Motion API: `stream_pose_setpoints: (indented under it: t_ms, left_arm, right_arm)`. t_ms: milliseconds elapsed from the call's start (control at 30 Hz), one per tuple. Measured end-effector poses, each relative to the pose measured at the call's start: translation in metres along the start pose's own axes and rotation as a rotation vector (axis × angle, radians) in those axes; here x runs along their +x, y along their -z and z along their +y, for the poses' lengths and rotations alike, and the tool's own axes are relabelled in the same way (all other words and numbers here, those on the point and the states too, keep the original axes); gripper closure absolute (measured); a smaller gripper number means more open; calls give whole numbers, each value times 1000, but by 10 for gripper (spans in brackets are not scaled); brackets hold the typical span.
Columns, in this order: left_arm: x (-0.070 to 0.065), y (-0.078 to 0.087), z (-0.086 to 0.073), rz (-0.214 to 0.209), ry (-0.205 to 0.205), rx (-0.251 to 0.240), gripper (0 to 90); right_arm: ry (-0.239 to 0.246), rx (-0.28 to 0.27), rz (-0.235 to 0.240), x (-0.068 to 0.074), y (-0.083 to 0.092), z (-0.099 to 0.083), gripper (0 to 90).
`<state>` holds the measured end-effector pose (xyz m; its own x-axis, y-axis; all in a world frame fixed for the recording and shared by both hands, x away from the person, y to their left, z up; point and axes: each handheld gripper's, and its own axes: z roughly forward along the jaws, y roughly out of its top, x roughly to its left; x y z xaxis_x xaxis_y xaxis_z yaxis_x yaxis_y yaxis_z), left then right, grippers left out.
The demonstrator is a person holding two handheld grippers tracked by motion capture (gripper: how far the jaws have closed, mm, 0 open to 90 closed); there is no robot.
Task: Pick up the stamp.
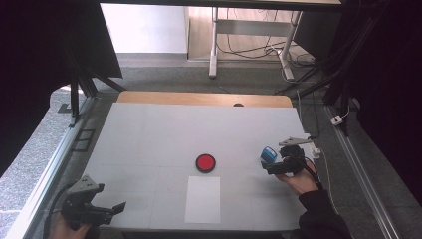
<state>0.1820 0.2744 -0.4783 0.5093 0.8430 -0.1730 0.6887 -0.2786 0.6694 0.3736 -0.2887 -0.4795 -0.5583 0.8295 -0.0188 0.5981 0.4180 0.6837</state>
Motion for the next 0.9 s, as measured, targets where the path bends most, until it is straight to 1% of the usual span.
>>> stream_pose_setpoints:
  t_ms: [67,100,133,167,267,367,400,433,467,500,533,667,733,800,833,900]
  left_arm:
    - [0,0,0,0,1,1,0]
    - [0,0,0,0,1,1,1]
    - [0,0,0,-1,1,2,1]
    - [0,0,0,-1,1,1,1]
    - [0,0,0,-3,-1,4,1]
    - [0,-1,0,-1,-1,6,2]
    - [0,-1,0,-1,-1,7,2]
    - [0,-1,0,-1,0,7,2]
    - [0,-1,0,-3,0,8,2]
    - [0,-1,0,-3,0,8,2]
    - [0,-1,0,-6,1,8,2]
    - [0,-1,0,-5,2,8,2]
    - [0,-1,0,-6,2,9,3]
    - [0,-1,0,-6,2,9,3]
    - [0,-1,0,-6,2,9,3]
    - [0,-1,0,-6,2,9,3]
  right_arm:
    - [4,4,2,-1,-2,1,0]
    - [12,16,-2,-4,-5,3,10]
    - [10,15,0,-5,-7,4,33]
    - [10,19,6,-7,-7,5,62]
    - [13,16,5,-9,-8,9,150]
    - [29,15,4,-11,-10,13,250]
    - [29,15,4,-11,-10,13,250]
    - [34,21,6,-12,-10,14,281]
    - [34,28,13,-14,-13,15,351]
    - [34,28,13,-14,-13,15,351]
    - [37,41,22,-16,-15,17,410]
    - [31,54,40,-19,-18,18,525]
    - [30,61,58,-20,-18,19,585]
    - [34,67,60,-20,-19,20,655]
    - [43,68,61,-20,-20,20,690]
    - [47,67,55,-20,-20,20,700]
